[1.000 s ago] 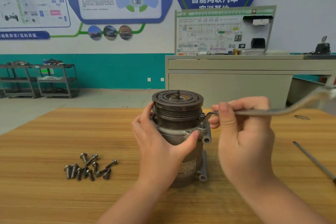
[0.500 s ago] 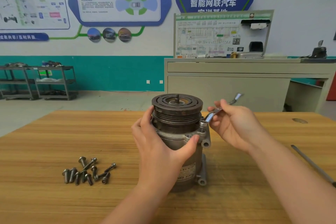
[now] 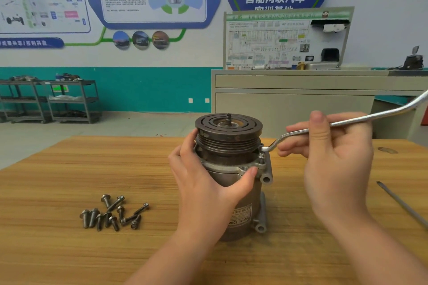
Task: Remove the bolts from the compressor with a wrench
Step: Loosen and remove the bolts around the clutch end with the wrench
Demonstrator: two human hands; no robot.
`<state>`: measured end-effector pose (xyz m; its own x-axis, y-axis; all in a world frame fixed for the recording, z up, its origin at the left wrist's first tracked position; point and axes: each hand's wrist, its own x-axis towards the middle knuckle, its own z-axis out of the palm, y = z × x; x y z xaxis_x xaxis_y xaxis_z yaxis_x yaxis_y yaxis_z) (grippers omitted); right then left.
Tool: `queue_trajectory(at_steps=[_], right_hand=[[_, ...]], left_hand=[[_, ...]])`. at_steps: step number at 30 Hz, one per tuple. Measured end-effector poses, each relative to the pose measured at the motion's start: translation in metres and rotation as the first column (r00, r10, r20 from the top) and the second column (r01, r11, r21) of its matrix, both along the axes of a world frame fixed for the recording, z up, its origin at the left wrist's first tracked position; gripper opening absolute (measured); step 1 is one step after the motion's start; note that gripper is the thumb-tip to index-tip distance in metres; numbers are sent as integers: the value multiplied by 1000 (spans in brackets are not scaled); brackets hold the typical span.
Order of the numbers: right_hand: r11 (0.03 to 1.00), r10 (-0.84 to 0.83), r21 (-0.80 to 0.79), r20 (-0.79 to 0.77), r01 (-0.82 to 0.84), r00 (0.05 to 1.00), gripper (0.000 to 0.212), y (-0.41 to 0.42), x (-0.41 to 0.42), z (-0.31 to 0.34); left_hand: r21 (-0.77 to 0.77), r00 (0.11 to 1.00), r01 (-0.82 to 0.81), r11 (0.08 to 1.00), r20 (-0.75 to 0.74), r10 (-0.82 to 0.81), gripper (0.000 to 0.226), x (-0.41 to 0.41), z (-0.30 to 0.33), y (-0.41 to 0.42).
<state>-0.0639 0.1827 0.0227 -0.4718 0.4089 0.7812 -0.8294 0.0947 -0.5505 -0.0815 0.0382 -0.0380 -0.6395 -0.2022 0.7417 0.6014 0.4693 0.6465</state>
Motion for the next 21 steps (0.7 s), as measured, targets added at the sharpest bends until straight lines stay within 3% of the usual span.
queue_trajectory(at_steps=[7,9,11,13,15,17,19,21], right_hand=[[905,-150,341,-305,255,941,5,-6,3,-17],[870,-135,405,-353,282,926,20,-9,4,-29],[890,-86,391,-360,234,929,18,-12,6,-38],[956,-12,272,-342,111,939,4,-12,7,-39],[998,60,-3,-201,-62,978,12,-8,3,-30],[932,223,-292,-2,-214,975,14,-1,-10,-17],[835,428,-444,149,-326,892,16,10,-25,-5],[718,626,-542,229,-437,745,14,20,-36,-1]], left_hand=[[4,999,-38,999,-15,38,94,3,2,3],[-23,991,-109,994,-84,107,90,5,3,4],[-60,972,-152,987,-190,138,76,7,5,4],[-123,955,-130,984,-284,91,49,10,10,3],[-224,947,-96,970,-320,20,27,12,18,0],[-379,947,-97,921,-320,-33,21,12,33,-2],[-593,959,-122,796,-278,-60,22,10,55,-4],[-799,980,-128,588,-192,-47,21,7,79,-2]])
